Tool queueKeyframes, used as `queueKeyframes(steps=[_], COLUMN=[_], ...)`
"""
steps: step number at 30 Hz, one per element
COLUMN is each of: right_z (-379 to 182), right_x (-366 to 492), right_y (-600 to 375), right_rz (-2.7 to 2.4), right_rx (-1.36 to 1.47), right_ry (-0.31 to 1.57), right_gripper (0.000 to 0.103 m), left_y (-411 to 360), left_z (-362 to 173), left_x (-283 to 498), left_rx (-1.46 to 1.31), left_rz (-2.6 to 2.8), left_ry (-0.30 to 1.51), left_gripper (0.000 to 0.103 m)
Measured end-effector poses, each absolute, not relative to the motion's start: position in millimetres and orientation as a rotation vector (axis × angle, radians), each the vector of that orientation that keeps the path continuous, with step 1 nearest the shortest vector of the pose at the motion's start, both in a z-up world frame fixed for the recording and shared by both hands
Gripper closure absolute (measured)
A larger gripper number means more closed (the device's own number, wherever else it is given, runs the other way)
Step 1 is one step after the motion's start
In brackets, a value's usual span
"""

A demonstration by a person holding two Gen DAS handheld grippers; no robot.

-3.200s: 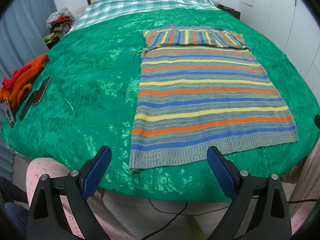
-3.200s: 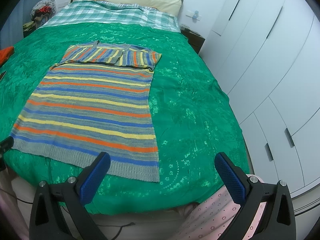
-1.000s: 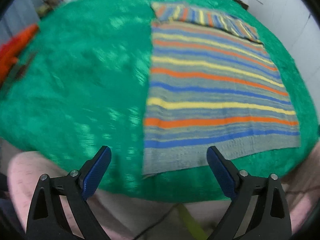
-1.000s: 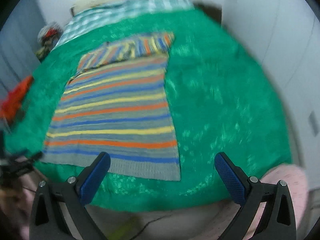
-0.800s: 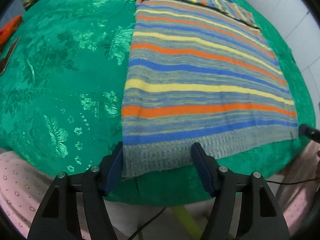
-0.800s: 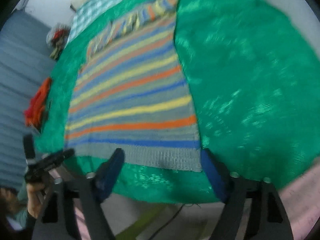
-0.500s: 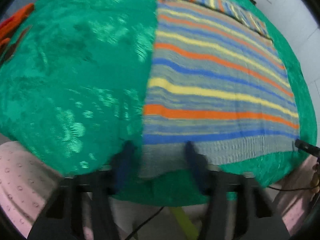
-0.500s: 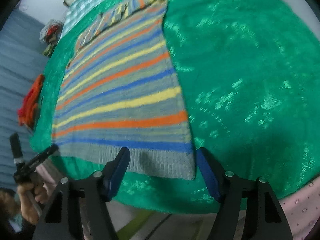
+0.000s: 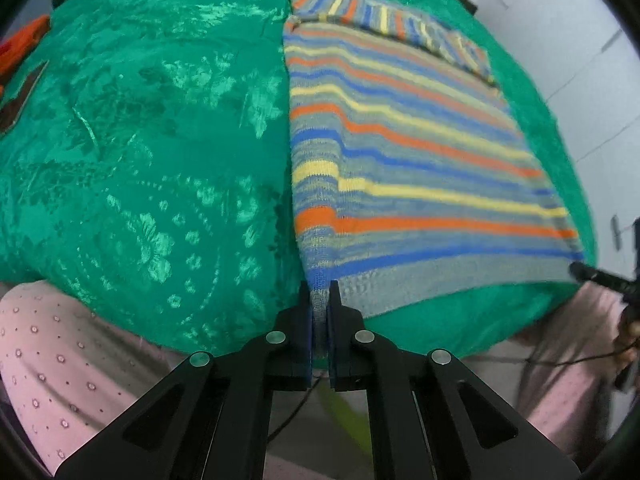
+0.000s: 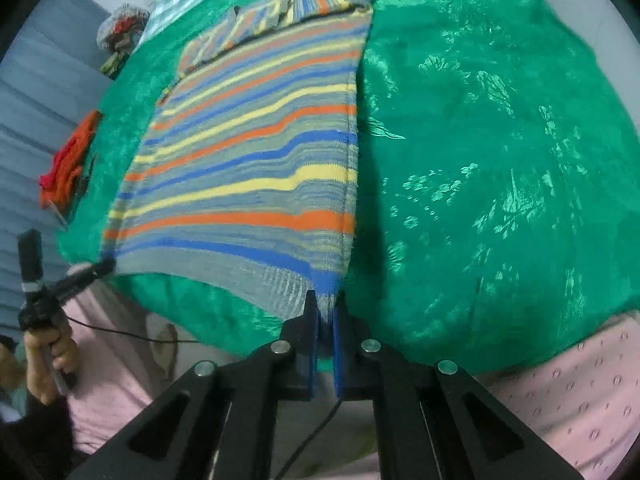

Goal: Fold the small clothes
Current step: 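Grasp the sweater hem with both grippers and lift it, then fold the hem over toward the collar with both grippers and release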

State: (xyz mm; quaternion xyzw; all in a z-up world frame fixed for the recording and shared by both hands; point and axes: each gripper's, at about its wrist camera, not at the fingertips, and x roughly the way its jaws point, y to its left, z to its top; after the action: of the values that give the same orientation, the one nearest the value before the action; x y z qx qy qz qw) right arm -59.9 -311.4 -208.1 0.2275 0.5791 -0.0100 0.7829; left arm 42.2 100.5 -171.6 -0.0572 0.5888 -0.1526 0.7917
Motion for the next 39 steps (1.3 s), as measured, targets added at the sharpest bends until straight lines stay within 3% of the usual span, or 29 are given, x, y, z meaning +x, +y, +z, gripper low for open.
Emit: queueKeyframes(steps=[6, 13, 20, 32, 33, 36, 39], right_z=[-173, -151, -169, -235, -240, -247, -244], right_x=[-34, 75, 203, 339, 345, 355, 359], right_y=[-355, -412, -458, -521, -524, -537, -549], right_rz=[0.015, -0.032, -0.068, 0.019, 0.019, -0.021, -0.076], right_rx=[0.713, 0.799, 0.792, 0.874, 0.886, 0.931, 0.944], right_ry=[1.03, 0.83, 0.82, 0.875, 0.873, 0.806, 0.753], right_gripper=[0.098, 0.098, 0.098, 0.096, 0.092, 0.089, 0.087], left_y=[117, 80, 53, 52, 53, 58, 60], left_z=[-139, -125, -147, -198, -198, -183, -167], left_x=[117, 268, 391, 503, 513, 531, 538], left_rx=[-0.31, -0.373, -0.374, -0.382, -0.402, -0.435, -0.449], left_rz=[-0.358, -0.358, -0.334, -0.296, -0.287, -0.204, -0.178], left_ry=[1.202, 1.134, 1.149, 1.228, 1.217, 1.133, 1.077], left_gripper=[0.1, 0.1, 0.1, 0.094, 0.091, 0.051, 0.047])
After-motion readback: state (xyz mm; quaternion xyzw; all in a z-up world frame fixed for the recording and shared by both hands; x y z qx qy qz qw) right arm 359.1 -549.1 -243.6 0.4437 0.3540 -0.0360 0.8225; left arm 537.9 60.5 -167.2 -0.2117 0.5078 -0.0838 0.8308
